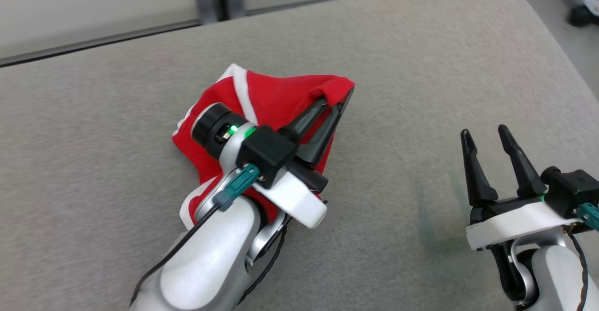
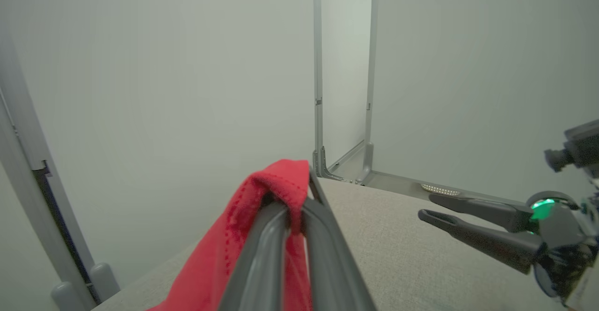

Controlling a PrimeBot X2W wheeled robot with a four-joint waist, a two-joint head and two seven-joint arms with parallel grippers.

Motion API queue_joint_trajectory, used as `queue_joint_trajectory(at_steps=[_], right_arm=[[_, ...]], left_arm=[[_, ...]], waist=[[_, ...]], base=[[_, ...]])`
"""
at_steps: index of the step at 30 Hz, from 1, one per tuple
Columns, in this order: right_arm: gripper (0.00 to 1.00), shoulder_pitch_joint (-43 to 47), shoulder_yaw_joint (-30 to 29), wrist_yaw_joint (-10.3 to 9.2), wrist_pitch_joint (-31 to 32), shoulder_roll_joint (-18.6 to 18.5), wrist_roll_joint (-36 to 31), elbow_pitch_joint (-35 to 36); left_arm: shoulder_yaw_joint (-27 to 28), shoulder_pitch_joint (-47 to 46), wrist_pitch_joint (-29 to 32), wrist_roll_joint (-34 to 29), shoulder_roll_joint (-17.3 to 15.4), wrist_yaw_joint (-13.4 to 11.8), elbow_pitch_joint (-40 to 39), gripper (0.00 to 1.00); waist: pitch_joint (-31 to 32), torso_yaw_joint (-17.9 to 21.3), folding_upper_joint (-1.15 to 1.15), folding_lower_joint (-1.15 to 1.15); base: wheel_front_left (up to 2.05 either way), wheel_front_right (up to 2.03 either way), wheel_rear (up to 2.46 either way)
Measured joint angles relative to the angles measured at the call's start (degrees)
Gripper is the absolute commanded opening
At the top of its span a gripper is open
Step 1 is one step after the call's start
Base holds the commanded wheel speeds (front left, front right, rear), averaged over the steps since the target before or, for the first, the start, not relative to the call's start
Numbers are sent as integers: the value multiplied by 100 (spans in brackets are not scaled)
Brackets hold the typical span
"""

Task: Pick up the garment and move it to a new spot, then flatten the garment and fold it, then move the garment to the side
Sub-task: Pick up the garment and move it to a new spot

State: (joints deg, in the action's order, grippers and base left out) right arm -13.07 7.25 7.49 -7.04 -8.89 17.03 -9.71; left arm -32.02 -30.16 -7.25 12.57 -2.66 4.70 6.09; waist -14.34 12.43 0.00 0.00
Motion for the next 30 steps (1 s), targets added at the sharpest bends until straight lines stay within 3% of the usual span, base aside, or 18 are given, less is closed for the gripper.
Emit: queue_joint_trajectory(at_steps=[3,4,5,6,7,8,12,18,23,30], right_arm=[[100,-26,14,0,-103,63,93,-132],[100,-49,27,0,-142,76,103,-183],[100,-83,42,-1,-182,97,138,-229],[100,-118,56,0,-209,110,165,-266],[100,-140,62,0,-252,111,165,-294],[100,-155,62,0,-269,110,170,-332],[100,-235,58,0,-353,65,191,-438],[100,-289,62,0,-353,-53,152,-464],[100,-287,29,0,-267,-158,97,-388],[100,-146,-34,0,-89,-269,14,-189]], left_arm=[[-321,-292,18,157,5,-42,470,0],[-414,-348,18,179,1,-57,647,10],[-500,-381,16,243,-4,-56,829,34],[-581,-410,14,302,-5,-56,1010,89],[-660,-438,4,308,-12,-56,1173,89],[-731,-452,-46,316,-11,-56,1292,100],[-893,-497,-325,359,-3,-102,1573,100],[-687,-392,-668,428,-73,-299,1521,100],[-58,-101,-766,609,-328,-633,1100,100],[1062,545,-783,833,-739,-847,576,100]], waist=[[-247,317,0,0],[-339,400,0,0],[-429,478,0,0],[-511,547,0,0],[-588,611,0,0],[-657,662,0,0],[-805,706,0,0],[-689,341,0,0],[-514,-95,0,0],[-233,-718,0,0]], base=[[0,0,0],[0,0,0],[0,0,0],[0,0,0],[0,0,0],[0,0,0],[0,0,0],[0,0,0],[0,0,0],[0,0,0]])
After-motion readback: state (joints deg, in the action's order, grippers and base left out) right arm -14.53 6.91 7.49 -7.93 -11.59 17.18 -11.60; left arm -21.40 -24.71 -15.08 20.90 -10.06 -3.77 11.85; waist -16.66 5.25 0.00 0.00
